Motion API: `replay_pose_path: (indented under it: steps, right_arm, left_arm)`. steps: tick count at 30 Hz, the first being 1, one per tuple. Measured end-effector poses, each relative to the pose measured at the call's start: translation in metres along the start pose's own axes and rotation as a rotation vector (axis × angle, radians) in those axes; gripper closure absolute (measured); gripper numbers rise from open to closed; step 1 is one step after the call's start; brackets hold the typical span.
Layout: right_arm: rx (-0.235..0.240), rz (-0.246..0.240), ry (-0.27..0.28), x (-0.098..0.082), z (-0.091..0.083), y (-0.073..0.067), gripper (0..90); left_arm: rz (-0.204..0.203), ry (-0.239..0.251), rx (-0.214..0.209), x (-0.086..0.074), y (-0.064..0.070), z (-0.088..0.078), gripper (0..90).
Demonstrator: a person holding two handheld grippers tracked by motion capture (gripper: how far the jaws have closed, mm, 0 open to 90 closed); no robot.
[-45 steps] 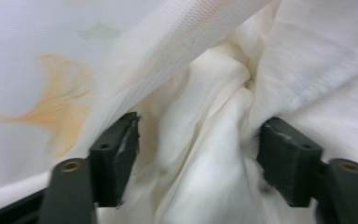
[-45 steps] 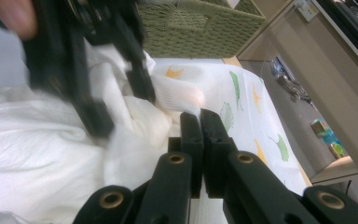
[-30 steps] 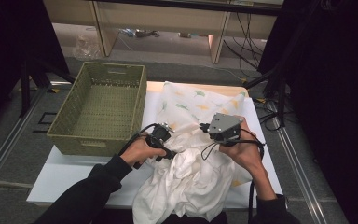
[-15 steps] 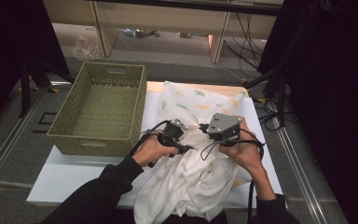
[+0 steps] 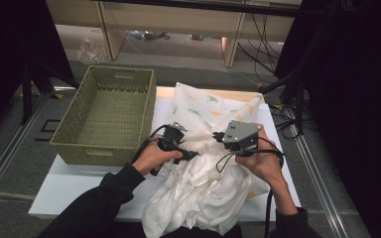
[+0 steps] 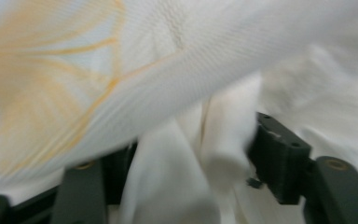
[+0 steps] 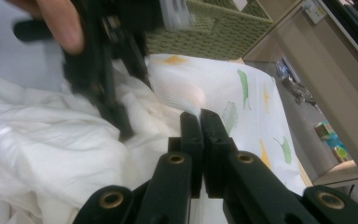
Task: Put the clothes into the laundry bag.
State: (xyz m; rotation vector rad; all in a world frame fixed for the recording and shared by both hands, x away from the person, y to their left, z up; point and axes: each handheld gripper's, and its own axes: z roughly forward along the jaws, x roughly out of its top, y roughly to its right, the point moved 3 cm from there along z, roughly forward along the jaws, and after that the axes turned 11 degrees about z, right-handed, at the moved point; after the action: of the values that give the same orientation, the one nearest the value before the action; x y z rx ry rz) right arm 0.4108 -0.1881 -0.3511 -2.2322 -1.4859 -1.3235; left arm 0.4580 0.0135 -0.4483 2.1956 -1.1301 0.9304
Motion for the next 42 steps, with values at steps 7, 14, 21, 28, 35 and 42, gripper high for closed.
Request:
replay_pose_path:
  steps: [7,14,21,28,35,42]
  right_arm:
    - [-0.003,0.009,-0.01,-0.001,0.002,-0.002,90.0]
    - [0.001,0.005,-0.014,-0.002,0.004,-0.001,90.0]
    - [-0.006,-0.001,-0.019,-0.002,0.005,-0.001,90.0]
    - [0.012,-0.004,-0.013,0.0,0.002,-0.004,90.0]
    - [0.027,-0.022,-0.005,0.003,0.0,-0.006,90.0]
    - [0.01,0.004,-0.011,-0.003,0.001,-0.002,90.0]
  left_arm:
    - [0.081,-0.057,0.058,-0.014,-0.003,-0.021,24.7]
    - [0.124,-0.195,0.031,-0.036,-0.004,0.013,35.6]
    - [0.193,-0.07,-0.043,-0.013,0.035,0.01,77.6]
    - [0.134,-0.023,-0.016,0.011,0.015,0.029,78.2]
    - [0.053,-0.069,-0.007,-0.001,-0.016,0.044,72.9]
    - [0.11,-0.033,0.028,-0.001,0.0,0.003,38.7]
